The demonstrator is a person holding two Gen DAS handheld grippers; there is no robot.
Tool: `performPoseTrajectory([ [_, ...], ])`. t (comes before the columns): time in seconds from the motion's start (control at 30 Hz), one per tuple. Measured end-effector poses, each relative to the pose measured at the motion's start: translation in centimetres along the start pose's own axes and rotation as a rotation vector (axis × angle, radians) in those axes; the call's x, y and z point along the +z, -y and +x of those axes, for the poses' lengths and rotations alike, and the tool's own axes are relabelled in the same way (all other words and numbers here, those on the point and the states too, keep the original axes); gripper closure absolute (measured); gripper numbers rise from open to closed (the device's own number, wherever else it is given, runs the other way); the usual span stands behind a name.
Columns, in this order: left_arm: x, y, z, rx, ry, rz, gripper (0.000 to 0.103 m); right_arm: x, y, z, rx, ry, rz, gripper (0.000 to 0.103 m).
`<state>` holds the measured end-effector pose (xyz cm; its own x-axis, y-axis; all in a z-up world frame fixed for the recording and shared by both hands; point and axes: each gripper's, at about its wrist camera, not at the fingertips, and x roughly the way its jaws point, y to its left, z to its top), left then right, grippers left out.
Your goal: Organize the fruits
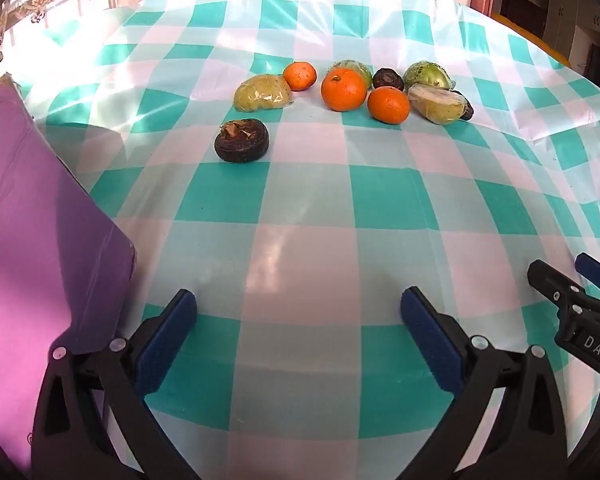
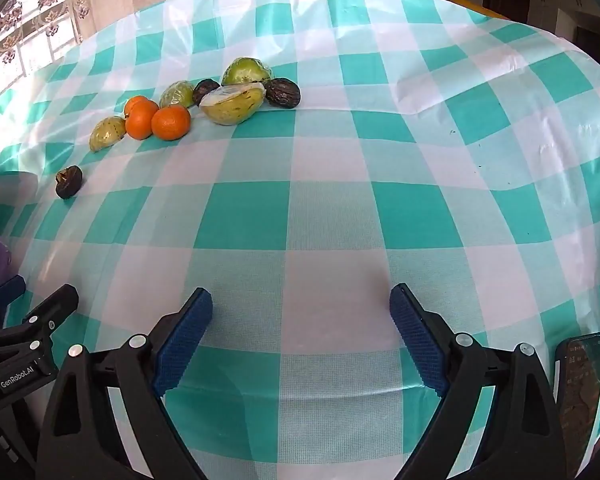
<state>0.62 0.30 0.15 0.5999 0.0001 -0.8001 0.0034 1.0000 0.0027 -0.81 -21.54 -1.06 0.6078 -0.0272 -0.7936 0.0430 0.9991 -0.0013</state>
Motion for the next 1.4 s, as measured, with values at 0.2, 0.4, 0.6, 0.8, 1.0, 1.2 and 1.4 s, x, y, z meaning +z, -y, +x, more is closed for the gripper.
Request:
performPoseTrajectory([
  [0.2, -0.31, -0.03, -0.21, 0.003, 0.006, -0.002, 0.001, -0.05, 0.19, 0.02, 0.006, 0.006, 0.003, 0.016],
  [0.4, -0.44, -0.04, -0.22, 0.003, 0.008, -0.003, 0.001, -0.10, 0.08, 0.01, 0.004, 0.008, 0.000, 0.016],
  [0.6, -0.54, -0.05, -0.23, 0.004, 0.009, -0.003, 0.001, -0.13, 0.16, 0.01, 0.005, 0.008, 0.002, 0.016],
  [0.8, -0.56, -0.06, -0.23, 0.004, 0.009, -0.004, 0.001, -0.12, 0.12, 0.00, 0.004, 0.007, 0.002, 0.016],
  [1.0, -0.60, -0.02, -0.25, 0.005, 0.009, -0.005, 0.001, -0.08, 0.11, -0.02, 0.004, 0.007, 0.002, 0.016],
  [1.2, -0.62, -0.01, -0.25, 0.005, 0.009, -0.005, 0.001, -0.06, 0.13, -0.03, 0.004, 0.006, 0.003, 0.016],
  [1.4, -0.65, -0.01, -0.26, 0.005, 0.010, -0.005, 0.001, -0.09, 0.07, -0.04, 0.004, 0.006, 0.003, 0.016],
])
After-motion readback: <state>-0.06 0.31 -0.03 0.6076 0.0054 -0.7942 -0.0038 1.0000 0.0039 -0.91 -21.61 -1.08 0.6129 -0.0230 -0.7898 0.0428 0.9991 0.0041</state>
